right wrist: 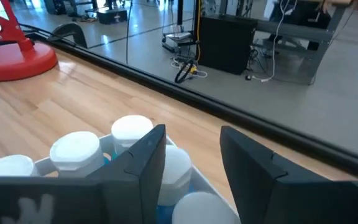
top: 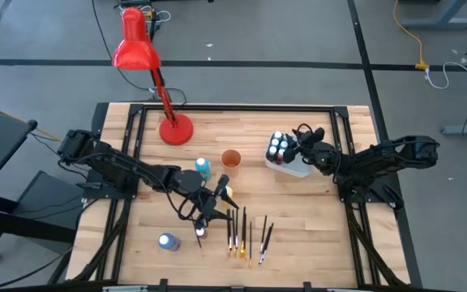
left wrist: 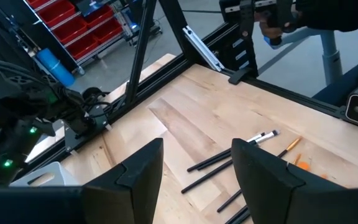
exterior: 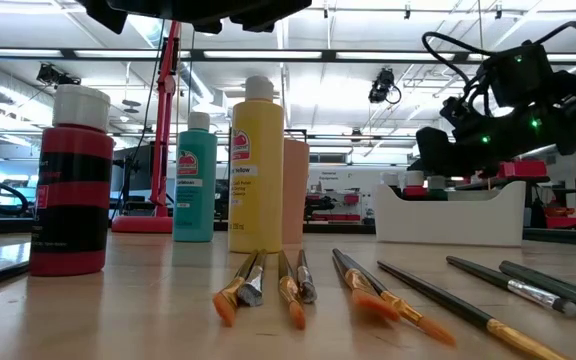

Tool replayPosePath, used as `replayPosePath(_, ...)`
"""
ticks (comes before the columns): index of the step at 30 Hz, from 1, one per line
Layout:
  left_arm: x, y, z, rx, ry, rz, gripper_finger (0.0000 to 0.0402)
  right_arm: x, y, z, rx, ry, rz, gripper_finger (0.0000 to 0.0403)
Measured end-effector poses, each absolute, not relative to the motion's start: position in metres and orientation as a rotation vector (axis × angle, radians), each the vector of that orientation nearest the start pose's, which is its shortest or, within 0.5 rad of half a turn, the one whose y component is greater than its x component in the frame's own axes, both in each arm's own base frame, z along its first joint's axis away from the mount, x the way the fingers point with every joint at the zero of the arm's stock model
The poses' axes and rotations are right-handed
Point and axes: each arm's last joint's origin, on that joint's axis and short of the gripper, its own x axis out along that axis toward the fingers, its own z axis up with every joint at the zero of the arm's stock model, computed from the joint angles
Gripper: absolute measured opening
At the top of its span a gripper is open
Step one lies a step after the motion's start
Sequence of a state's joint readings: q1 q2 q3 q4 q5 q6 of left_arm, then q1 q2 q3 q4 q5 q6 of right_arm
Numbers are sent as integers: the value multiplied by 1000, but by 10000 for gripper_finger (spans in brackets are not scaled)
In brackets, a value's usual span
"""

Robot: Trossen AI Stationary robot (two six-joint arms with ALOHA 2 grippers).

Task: Pick & Place Paint Supplies
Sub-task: Put the dark red paint bottle into the white bin

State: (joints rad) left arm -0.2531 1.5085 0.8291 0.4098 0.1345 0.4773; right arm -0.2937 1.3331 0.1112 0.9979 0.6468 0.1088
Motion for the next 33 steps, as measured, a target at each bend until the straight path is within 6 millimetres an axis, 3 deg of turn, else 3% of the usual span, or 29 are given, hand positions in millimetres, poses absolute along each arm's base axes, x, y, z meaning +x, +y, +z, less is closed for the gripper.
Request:
replayPosePath(14, 314, -85, 234, 449, 183, -415, 201, 170, -68, 154, 1, 65, -893, 160)
replayPosePath(17, 314, -84, 235, 440, 186, -392, 201, 170, -65, 164, 12, -2, -761, 160)
replayPosePath(21, 314, -83, 235, 418, 198, -355, 201, 172, -57, 175, 19, -90, -463, 160)
replayPosePath(26, 315, -81, 233, 351, 233, -282, 201, 174, -48, 176, 55, -98, -131, 160)
replayPosePath(33, 310, -79, 220, 191, 401, -239, 201, 176, -39, 174, 31, -66, -1, 160)
